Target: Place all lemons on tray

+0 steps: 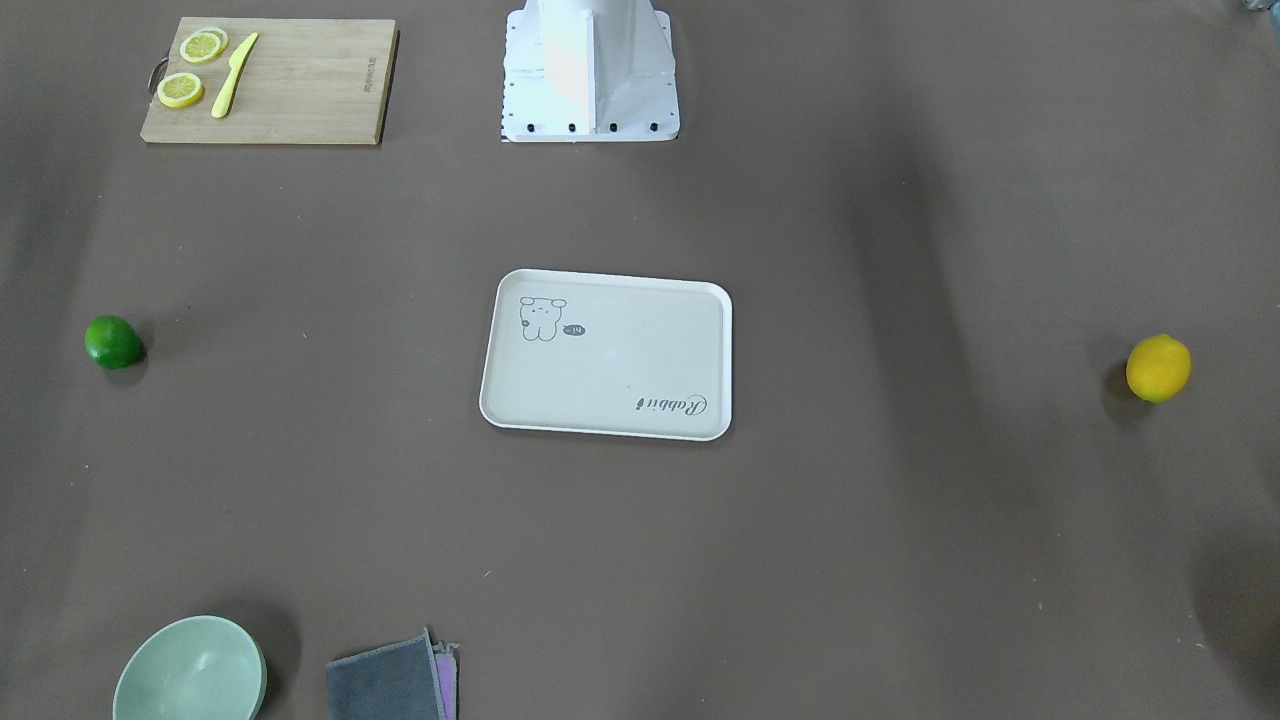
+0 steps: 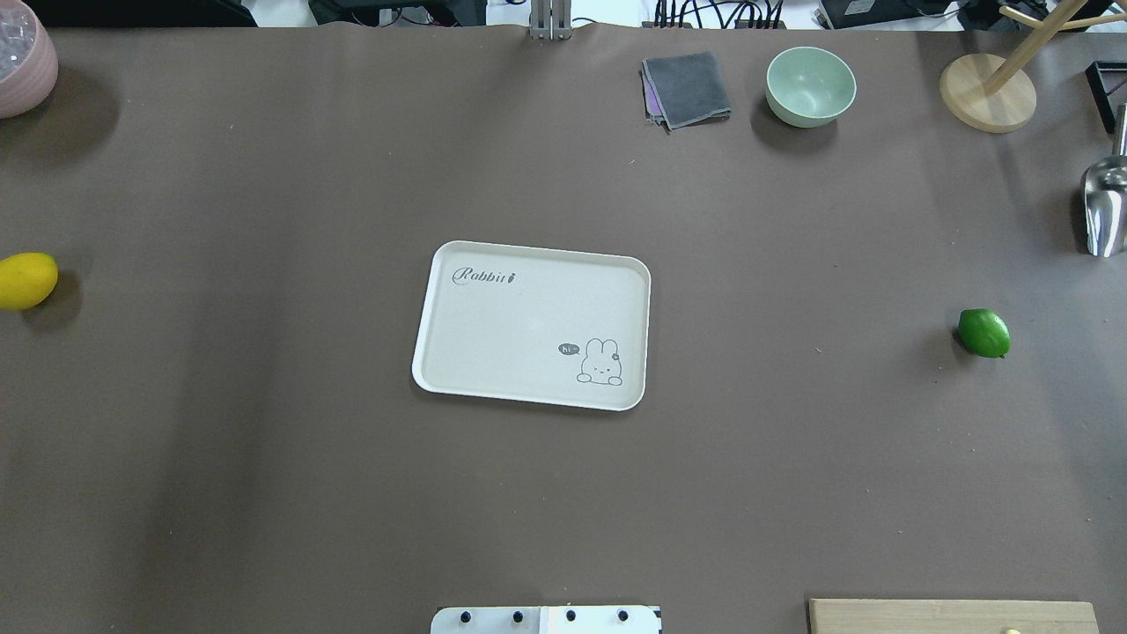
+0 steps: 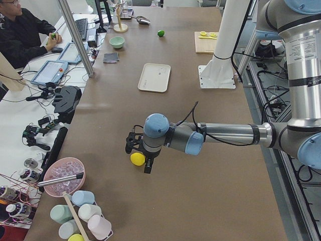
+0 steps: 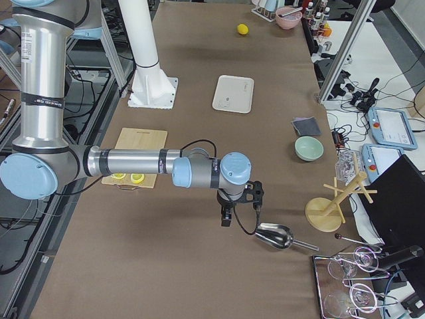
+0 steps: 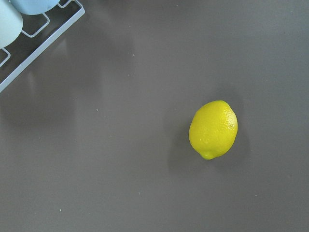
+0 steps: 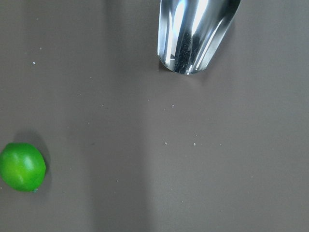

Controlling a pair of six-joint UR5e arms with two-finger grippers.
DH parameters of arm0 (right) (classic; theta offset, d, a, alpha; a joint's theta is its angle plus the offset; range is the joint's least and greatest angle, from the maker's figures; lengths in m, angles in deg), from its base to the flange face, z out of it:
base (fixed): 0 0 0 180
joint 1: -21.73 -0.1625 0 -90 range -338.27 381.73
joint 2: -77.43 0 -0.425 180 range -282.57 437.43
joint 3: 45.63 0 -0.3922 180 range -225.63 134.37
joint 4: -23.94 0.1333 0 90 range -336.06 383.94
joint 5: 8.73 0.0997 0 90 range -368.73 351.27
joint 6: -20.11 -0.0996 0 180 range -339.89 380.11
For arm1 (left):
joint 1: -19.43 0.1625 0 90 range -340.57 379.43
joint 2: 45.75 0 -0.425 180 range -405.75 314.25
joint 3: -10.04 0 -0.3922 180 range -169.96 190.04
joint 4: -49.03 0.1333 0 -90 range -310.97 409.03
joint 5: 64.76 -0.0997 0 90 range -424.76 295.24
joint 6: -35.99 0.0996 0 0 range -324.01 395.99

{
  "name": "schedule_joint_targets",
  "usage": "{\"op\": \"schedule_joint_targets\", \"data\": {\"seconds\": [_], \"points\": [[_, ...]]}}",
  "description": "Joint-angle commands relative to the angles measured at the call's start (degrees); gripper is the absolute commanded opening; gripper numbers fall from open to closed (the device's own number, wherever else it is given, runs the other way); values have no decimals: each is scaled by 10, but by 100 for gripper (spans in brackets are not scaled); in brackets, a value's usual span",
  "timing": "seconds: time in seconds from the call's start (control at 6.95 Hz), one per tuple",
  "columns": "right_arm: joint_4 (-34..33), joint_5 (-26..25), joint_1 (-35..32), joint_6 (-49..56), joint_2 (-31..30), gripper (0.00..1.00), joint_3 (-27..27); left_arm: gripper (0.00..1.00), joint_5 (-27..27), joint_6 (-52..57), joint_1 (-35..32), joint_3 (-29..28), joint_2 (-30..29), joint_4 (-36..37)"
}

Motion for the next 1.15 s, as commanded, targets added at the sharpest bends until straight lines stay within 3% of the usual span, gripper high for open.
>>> {"op": "schedule_joint_targets", "data": {"seconds": [0.0,0.43,0.72,1.01], "points": [[3,0,0,0,2,100,-1,98,3,-1,0,-2,-22,-7],[5,-2,3,1,48,100,-2,98,-2,8,3,-19,-51,-14],[5,-2,41,-1,68,100,7,98,-2,6,27,-71,-68,-97],[37,35,41,-1,54,100,14,98,-4,1,56,-133,-70,-206]]}}
